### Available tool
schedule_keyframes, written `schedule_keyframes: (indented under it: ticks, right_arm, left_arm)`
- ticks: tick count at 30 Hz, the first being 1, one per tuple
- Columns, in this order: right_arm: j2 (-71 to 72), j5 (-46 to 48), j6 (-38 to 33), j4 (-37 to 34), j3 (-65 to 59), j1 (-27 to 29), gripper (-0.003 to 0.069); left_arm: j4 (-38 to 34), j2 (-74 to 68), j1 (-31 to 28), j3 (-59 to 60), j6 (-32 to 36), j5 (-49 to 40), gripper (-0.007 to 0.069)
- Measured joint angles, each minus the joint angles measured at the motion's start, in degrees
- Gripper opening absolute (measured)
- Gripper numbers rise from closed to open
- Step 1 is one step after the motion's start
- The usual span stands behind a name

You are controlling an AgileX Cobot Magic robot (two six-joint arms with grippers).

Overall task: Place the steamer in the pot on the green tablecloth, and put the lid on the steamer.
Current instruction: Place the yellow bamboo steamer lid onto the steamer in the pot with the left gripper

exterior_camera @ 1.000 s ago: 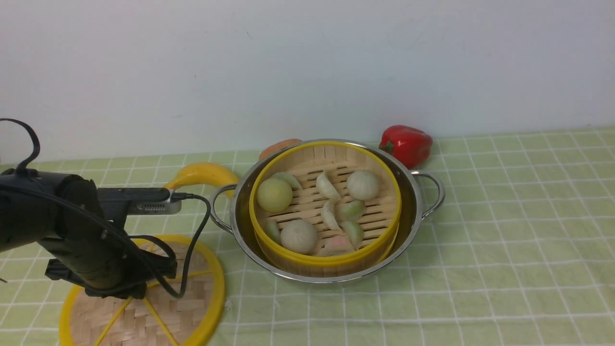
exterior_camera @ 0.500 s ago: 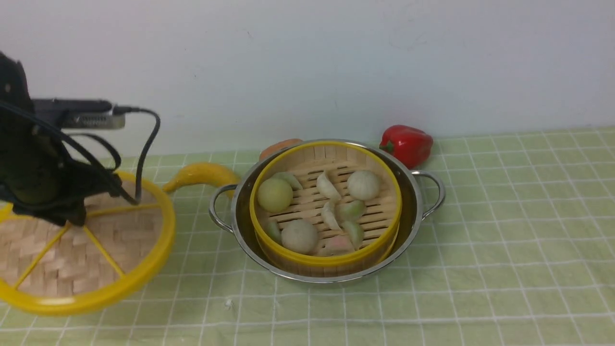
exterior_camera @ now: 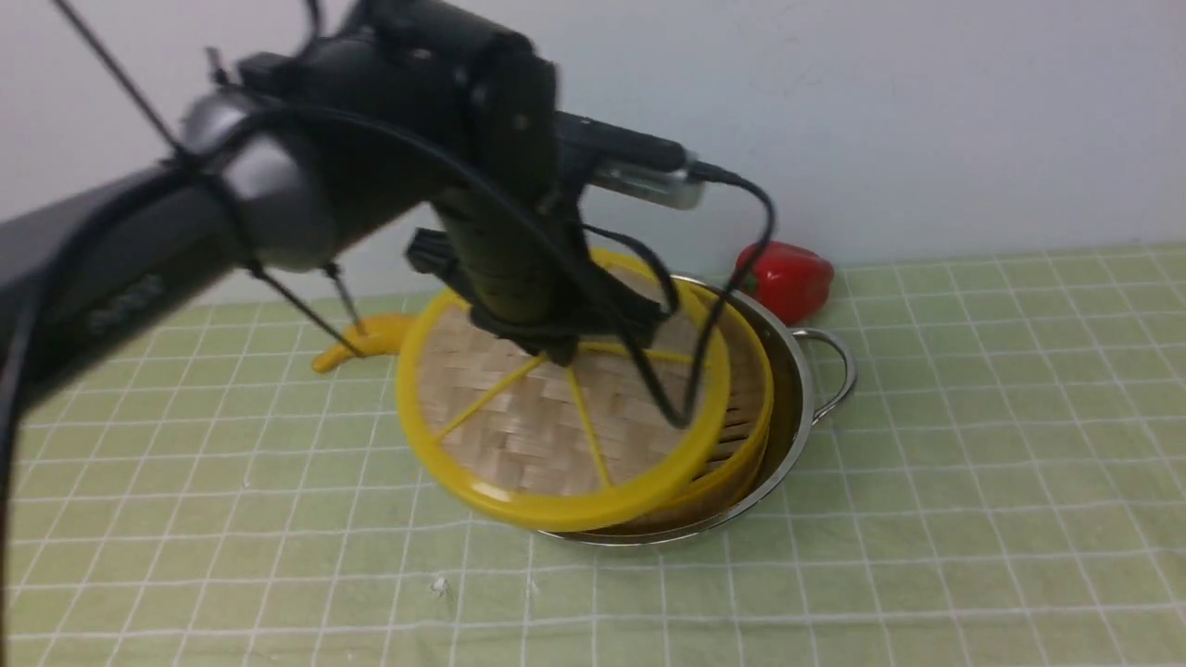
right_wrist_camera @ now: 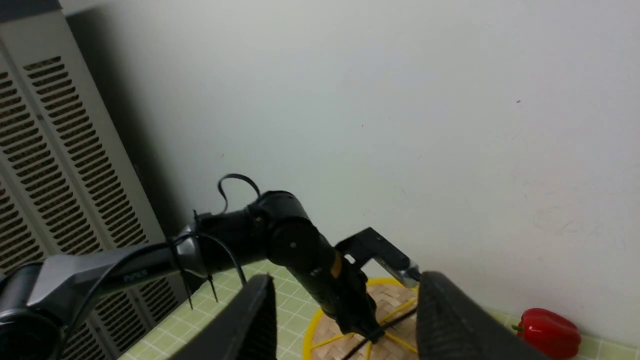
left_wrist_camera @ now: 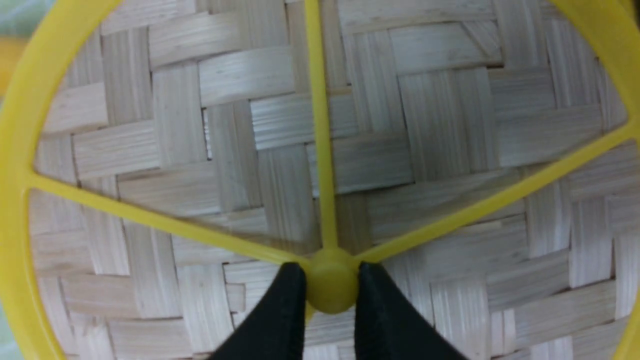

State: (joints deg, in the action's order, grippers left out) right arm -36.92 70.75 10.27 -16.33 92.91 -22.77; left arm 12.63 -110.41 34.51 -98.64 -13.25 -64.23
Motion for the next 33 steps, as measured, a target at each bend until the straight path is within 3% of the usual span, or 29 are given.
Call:
schedule_keyframes:
  ticks: [9, 21, 33]
  right_arm:
    - [0.0, 0.0, 1.2, 0.1, 0.0, 0.0, 0.0384]
    - [0.0, 0.0, 1.4, 0.1, 0.0, 0.0, 0.0384]
    - [0.0, 0.0, 1.6, 0.1, 0.0, 0.0, 0.0384]
  left_arm:
    - [4.7, -9.1, 2.7, -10.7, -2.5, -3.1, 0.0119]
    - [4.9, -9.9, 2.1, -11.5, -2.5, -2.6, 0.0116]
    - [-1.6, -10.0, -1.1, -11.5, -0.3, -0.6, 0.0116]
